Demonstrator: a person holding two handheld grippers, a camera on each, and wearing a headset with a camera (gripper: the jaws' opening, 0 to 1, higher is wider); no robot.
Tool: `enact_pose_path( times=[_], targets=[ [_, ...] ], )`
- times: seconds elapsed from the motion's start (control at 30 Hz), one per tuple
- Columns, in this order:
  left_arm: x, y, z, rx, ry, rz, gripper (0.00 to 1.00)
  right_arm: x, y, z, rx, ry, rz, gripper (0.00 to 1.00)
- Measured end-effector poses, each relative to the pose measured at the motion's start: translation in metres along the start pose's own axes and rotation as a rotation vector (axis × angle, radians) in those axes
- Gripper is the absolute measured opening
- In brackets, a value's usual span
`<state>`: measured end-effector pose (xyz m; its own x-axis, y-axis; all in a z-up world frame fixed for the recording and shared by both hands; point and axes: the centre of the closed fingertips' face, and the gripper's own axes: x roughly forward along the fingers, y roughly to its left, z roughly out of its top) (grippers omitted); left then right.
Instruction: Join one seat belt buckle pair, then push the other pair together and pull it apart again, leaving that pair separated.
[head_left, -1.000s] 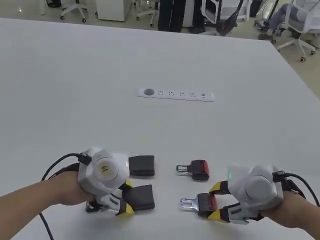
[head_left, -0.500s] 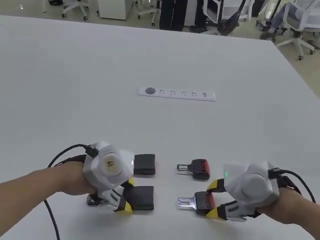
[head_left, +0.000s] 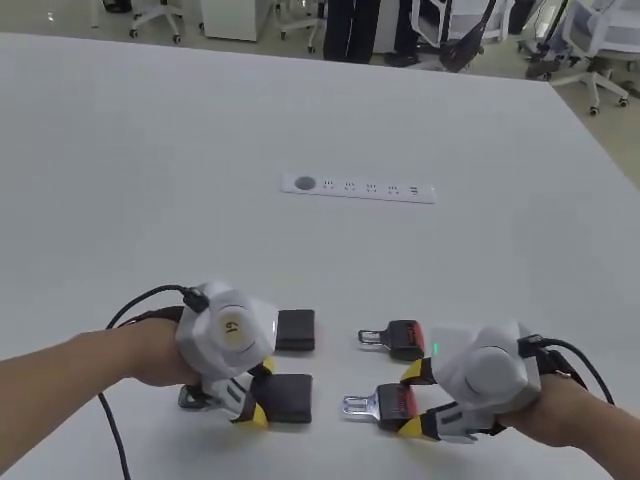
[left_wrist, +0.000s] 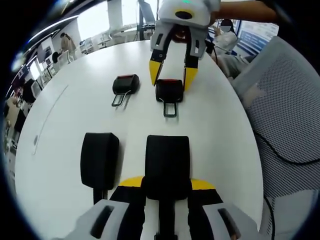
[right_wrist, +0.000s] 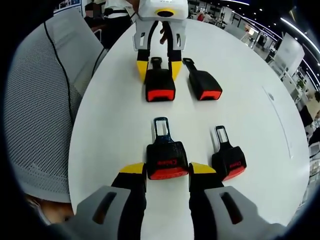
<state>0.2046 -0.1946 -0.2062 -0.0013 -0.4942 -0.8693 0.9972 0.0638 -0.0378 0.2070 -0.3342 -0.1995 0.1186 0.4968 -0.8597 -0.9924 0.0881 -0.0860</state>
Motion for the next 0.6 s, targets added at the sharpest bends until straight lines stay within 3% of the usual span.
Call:
enact_pose_path(
  times=[0.6],
  targets=[
    [0.000,0.001,-0.003,0.005,0.028,-0.006,0.33,0.009,0.003,0.016,-0.013,-0.015,0.002,0.31]
  ],
)
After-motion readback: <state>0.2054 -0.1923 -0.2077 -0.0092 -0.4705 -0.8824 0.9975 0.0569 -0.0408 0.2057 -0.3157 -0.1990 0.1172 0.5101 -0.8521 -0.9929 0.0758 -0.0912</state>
